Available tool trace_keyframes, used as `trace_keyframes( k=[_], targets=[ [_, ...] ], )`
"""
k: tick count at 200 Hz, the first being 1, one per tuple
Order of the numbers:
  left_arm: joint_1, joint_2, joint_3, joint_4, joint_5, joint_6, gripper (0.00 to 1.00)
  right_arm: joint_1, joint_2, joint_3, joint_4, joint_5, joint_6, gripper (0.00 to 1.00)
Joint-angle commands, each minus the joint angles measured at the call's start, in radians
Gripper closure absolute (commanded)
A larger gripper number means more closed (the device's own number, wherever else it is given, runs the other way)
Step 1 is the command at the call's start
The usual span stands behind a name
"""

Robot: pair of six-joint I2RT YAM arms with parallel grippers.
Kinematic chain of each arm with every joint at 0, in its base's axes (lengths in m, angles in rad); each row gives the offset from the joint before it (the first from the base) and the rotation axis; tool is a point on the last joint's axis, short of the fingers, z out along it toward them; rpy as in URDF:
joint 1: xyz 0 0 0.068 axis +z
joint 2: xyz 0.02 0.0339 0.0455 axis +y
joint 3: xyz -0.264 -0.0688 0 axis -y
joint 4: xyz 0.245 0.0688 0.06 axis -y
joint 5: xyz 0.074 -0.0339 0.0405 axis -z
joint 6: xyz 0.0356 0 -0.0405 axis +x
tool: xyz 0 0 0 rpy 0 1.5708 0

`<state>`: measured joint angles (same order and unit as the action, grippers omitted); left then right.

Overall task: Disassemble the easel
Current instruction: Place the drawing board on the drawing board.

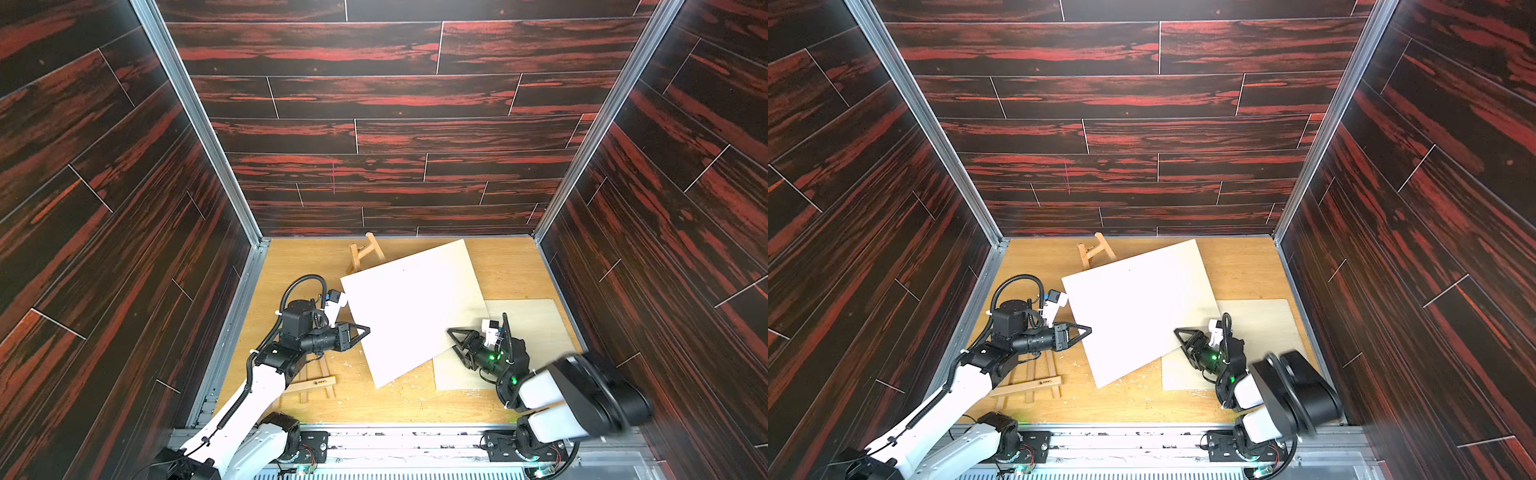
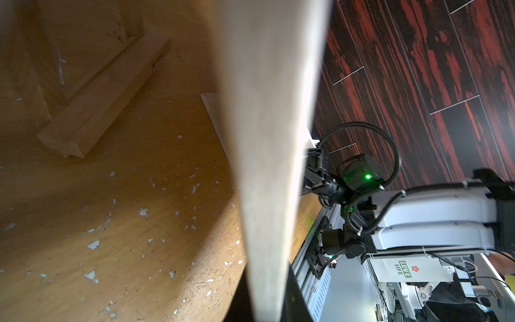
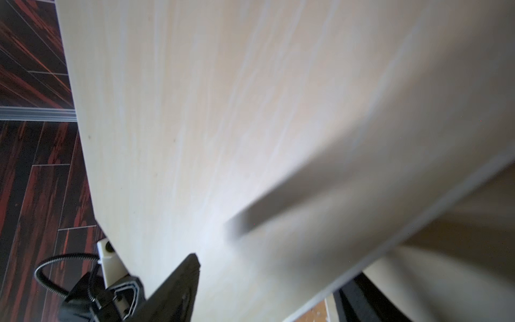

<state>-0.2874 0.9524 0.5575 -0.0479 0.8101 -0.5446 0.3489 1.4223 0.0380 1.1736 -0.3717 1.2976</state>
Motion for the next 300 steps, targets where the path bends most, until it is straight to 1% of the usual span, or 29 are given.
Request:
trace_keyframes(
  k=[1, 20, 43, 61, 93, 109, 135, 156, 183, 200, 223, 250, 300],
  targets=[
    [-0.008, 0.016, 0.026, -0.033, -0.069, 0.075, 1.0, 0.033, -0.136, 0.065, -0.109, -0.062, -0.04, 0.24],
    [-0.008, 0.023, 0.04, -0.07, -0.075, 0.099, 1.0, 0.042, -0.226, 0.116, -0.313, -0.068, -0.076, 0.24],
    [-0.007, 0.035, 0.045, -0.078, -0.072, 0.102, 1.0, 0.042, -0.301, 0.178, -0.536, -0.084, -0.117, 0.24],
    [-0.008, 0.037, 0.044, -0.087, -0.078, 0.106, 1.0, 0.042, -0.332, 0.222, -0.657, -0.099, -0.141, 0.23],
    [-0.009, 0.042, 0.047, -0.102, -0.075, 0.118, 1.0, 0.042, -0.393, 0.311, -0.929, -0.101, -0.22, 0.22],
    [-0.009, 0.046, 0.048, -0.106, -0.068, 0.117, 1.0, 0.039, -0.407, 0.354, -1.027, -0.094, -0.265, 0.21],
    [-0.009, 0.042, 0.05, -0.127, -0.058, 0.123, 1.0, 0.031, -0.405, 0.425, -1.137, -0.088, -0.321, 0.2],
    [-0.008, 0.041, 0.054, -0.153, -0.045, 0.127, 1.0, 0.0, -0.394, 0.499, -1.263, -0.055, -0.42, 0.2],
    [-0.008, 0.034, 0.056, -0.196, -0.029, 0.139, 1.0, -0.131, -0.376, 0.57, -1.351, -0.062, -0.55, 0.18],
    [-0.009, 0.031, 0.059, -0.226, -0.019, 0.146, 1.0, -0.211, -0.336, 0.634, -1.41, -0.053, -0.653, 0.17],
    [-0.009, 0.023, 0.057, -0.241, -0.001, 0.14, 1.0, -0.294, -0.263, 0.705, -1.432, -0.028, -0.771, 0.13],
    [-0.01, 0.047, 0.075, -0.261, 0.025, 0.12, 1.0, -0.354, -0.19, 0.763, -1.41, 0.016, -0.858, 0.08],
    [-0.014, 0.089, 0.092, -0.296, 0.047, 0.1, 1.0, -0.426, -0.033, 0.834, -1.331, 0.009, -0.947, 0.06]
  ],
)
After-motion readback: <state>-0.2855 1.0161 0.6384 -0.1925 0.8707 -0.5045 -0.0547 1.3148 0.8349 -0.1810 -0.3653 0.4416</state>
